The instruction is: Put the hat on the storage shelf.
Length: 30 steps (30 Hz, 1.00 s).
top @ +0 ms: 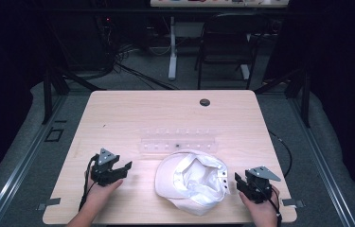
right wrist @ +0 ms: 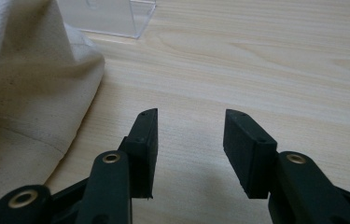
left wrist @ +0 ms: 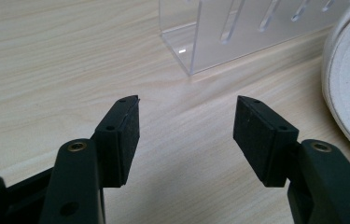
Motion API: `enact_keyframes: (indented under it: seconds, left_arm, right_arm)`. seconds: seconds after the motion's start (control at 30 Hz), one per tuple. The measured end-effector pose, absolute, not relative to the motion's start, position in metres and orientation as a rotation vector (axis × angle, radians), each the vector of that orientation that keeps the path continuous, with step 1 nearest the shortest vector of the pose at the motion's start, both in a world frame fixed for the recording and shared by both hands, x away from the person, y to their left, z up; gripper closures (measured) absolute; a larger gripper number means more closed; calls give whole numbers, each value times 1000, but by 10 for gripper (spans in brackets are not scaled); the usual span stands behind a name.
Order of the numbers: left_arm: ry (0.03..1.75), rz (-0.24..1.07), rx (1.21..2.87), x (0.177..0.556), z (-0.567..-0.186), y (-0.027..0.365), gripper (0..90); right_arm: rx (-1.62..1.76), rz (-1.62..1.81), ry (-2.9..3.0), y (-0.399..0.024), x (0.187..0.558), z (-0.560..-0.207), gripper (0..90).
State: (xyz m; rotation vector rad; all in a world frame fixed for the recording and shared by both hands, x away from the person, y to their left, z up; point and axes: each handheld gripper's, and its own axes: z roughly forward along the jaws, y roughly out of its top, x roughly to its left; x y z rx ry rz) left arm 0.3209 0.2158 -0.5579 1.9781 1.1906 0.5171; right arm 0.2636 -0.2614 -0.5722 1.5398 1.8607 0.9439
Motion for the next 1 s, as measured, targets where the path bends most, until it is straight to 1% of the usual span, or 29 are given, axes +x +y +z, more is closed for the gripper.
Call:
enact_keyframes:
  seconds: [0.17,0.3,0.53,0.63,0.73,1.0]
  left_arm:
    - [1189,511,1985,321,-559,213,405]
    - [1178,514,1991,319,-558,211,402]
    - [1173,519,2000,318,-557,209,402]
    - [1171,521,1997,316,-557,208,402]
    - [1166,534,1999,315,-555,206,403]
    - [1159,533,2030,314,-556,204,409]
  right_arm:
    - [1567,958,1860,-262,262,-568,556]
    - [1570,956,1864,-261,259,-563,576]
    - [1627,966,1913,-256,260,-554,571]
    - [1650,958,1920,-254,261,-548,556]
    - [1662,961,1940,-256,262,-541,522]
    - [1696,950,1999,-262,265,-523,519]
